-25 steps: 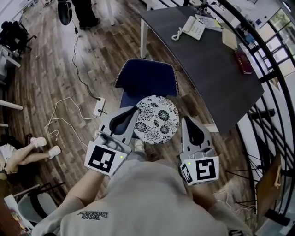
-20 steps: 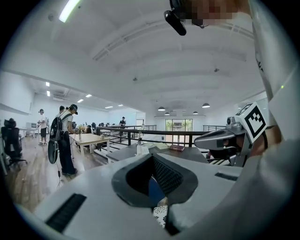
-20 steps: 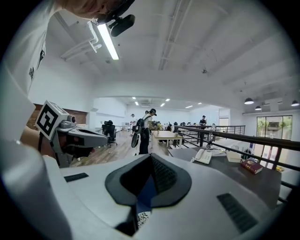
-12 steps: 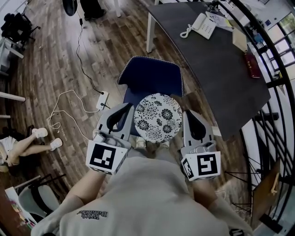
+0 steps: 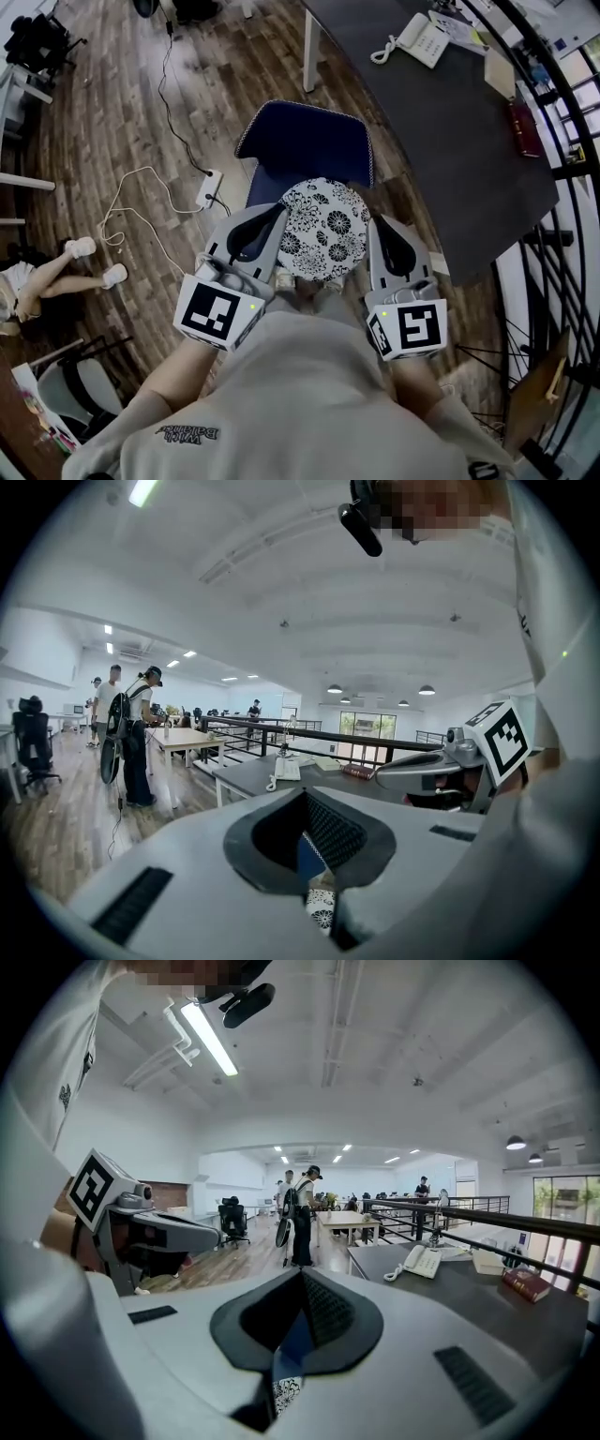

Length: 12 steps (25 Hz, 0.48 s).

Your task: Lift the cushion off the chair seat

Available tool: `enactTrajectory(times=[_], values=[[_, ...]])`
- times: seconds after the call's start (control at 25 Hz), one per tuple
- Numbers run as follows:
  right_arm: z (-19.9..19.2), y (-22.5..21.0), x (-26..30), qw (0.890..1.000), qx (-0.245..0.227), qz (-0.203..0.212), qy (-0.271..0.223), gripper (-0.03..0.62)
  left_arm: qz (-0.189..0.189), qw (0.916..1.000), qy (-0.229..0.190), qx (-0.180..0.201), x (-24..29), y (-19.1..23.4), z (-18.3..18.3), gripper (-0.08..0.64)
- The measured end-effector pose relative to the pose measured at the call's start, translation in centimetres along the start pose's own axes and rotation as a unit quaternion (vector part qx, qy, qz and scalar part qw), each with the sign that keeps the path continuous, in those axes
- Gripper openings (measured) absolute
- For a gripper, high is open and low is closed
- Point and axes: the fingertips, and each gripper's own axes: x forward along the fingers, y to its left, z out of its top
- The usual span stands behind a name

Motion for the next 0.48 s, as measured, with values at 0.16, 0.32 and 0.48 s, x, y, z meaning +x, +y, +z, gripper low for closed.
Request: enactTrajectory(times=[0.16,0.32,0.48], values=[[-0.1,-0.4,0.2,1.0,0.003,0.006,0.0,0.003,0.004,1.0,0.003,-0.001,0.5,-0.2,-0.3,0.003],[-1.0,-0.5,0.2,1.0,0.013,0.012,0.006,0.003,0.02,0.9997,0.011,0.011,1.3,0.0,-0.8,0.003],[-1.9,-0.6,0.9,1.0,0.013,0.023,0.014,0.003,0.023,0.999,0.037,0.009,2.5,0.6,-2.4,0.01]])
